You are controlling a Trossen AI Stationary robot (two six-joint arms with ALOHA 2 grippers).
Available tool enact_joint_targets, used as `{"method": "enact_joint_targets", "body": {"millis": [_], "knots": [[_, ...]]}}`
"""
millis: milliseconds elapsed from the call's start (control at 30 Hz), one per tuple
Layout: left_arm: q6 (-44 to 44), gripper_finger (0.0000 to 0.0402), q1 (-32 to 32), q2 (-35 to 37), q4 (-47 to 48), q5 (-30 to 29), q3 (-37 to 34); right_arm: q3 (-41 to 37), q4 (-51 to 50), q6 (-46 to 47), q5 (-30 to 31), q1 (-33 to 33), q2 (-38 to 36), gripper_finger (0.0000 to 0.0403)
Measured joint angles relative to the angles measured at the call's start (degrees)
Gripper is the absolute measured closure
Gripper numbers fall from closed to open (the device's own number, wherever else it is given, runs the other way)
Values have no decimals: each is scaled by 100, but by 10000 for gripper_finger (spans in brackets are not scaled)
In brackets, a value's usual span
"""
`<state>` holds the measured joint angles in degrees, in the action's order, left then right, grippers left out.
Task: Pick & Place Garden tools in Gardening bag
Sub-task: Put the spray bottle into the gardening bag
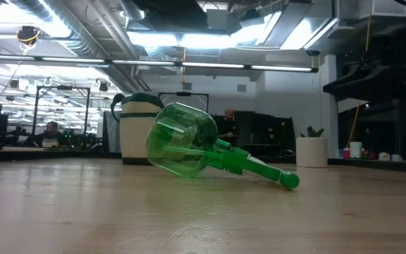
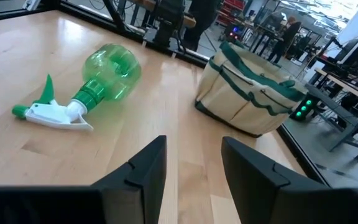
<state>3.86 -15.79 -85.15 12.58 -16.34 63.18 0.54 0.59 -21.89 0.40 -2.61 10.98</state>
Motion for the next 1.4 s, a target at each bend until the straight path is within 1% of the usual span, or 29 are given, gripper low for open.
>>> {"method": "enact_joint_targets", "body": {"millis": [167, 267, 333, 467, 533, 700, 833, 1000, 1133, 1200, 1300, 1400], "knots": [[-22, 302, 138, -312, -219, 664, 0, 0, -1, 0, -2, 0, 0, 245], [-369, 302, 179, -511, -496, 1096, 0, 0, -2, -1, -2, 0, 0, 245], [-613, 300, 179, -676, -693, 1176, 44, 0, -3, -2, -2, 0, 2, 245], [-717, 285, 205, -1022, -601, 1158, 462, 0, -2, -2, -4, 2, 2, 245], [-710, 274, 243, -1244, -324, 1156, 744, 0, -4, -2, -26, 0, 2, 245], [-610, 236, 360, -1916, 833, 1154, 1639, 0, -4, -2, -45, 2, 2, 245], [-628, 203, 404, -2491, 1280, 1234, 2276, 0, -4, -2, -48, 0, 4, 245], [-702, 167, 414, -3024, 1769, 1282, 2912, 2, -4, -2, -54, 1, 9, 245], [-609, 149, 494, -3331, 2188, 1275, 3092, 2, -1, -2, -63, 2, 9, 245], [-612, 144, 544, -3433, 2269, 1373, 3095, 2, -1, -2, -61, 0, 11, 245], [-744, 144, 605, -3608, 2337, 1529, 3101, 2, -3, -2, -59, 0, 15, 245], [-901, 149, 678, -3778, 2647, 1507, 3099, 2, -3, -2, -61, 0, 17, 245]]}}
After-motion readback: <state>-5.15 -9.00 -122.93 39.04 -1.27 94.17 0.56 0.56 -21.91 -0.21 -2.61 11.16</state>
